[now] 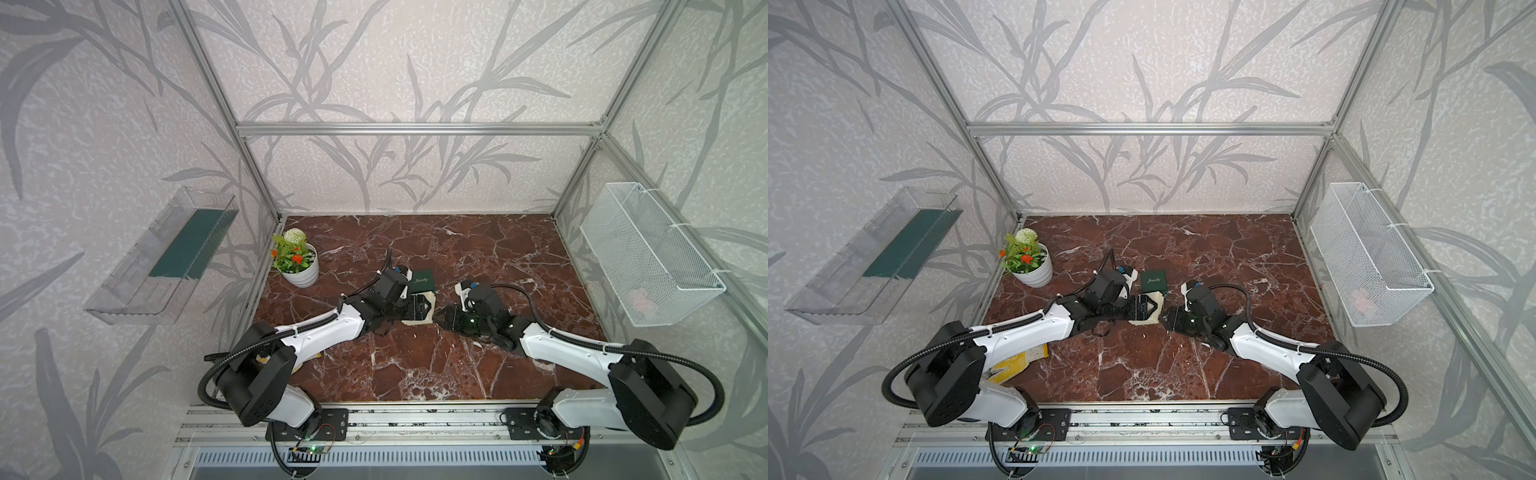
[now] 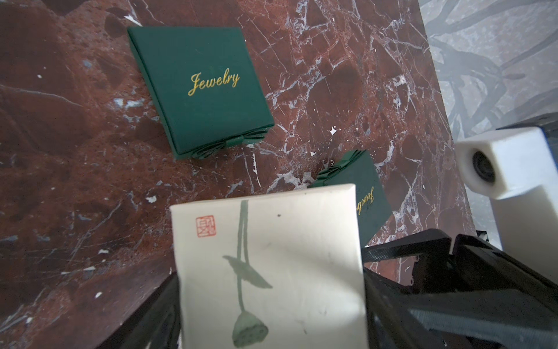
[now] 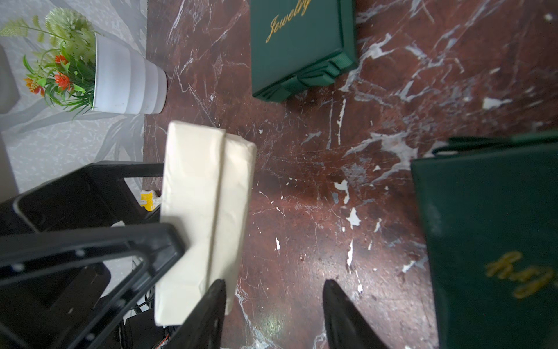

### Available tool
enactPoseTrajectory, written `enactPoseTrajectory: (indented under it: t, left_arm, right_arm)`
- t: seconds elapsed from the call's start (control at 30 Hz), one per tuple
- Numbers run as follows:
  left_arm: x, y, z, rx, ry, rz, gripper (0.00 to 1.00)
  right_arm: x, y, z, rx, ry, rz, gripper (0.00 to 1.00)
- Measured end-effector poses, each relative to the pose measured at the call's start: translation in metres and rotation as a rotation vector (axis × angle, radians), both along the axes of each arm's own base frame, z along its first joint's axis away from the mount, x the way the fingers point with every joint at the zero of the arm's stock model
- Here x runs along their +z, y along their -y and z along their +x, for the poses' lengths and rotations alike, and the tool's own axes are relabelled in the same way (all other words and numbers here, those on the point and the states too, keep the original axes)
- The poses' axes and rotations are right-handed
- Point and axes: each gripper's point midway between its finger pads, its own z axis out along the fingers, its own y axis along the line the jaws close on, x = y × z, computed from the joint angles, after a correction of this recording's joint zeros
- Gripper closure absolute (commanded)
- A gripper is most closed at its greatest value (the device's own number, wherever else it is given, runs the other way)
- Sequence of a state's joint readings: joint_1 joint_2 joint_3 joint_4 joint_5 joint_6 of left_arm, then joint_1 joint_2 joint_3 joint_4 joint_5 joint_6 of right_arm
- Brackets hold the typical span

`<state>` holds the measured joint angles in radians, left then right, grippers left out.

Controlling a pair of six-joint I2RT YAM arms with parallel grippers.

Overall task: Take the rings out of the lift-off lid box
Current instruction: Open the lid on the jewelry box, then place the jewelry box at the center of the board.

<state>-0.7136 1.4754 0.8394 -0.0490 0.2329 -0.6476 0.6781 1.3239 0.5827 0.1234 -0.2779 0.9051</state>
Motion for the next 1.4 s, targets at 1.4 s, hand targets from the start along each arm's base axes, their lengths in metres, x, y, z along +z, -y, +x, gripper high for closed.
enactPoseTrajectory:
  t: [1.4]
  left_arm:
    - [-0.002,-0.002,-0.006,0.039,-0.009,-0.061,0.24]
  right_arm:
    - [-0.052,0.011,-0.007,-0.046,-0.119,-0.196,0.48]
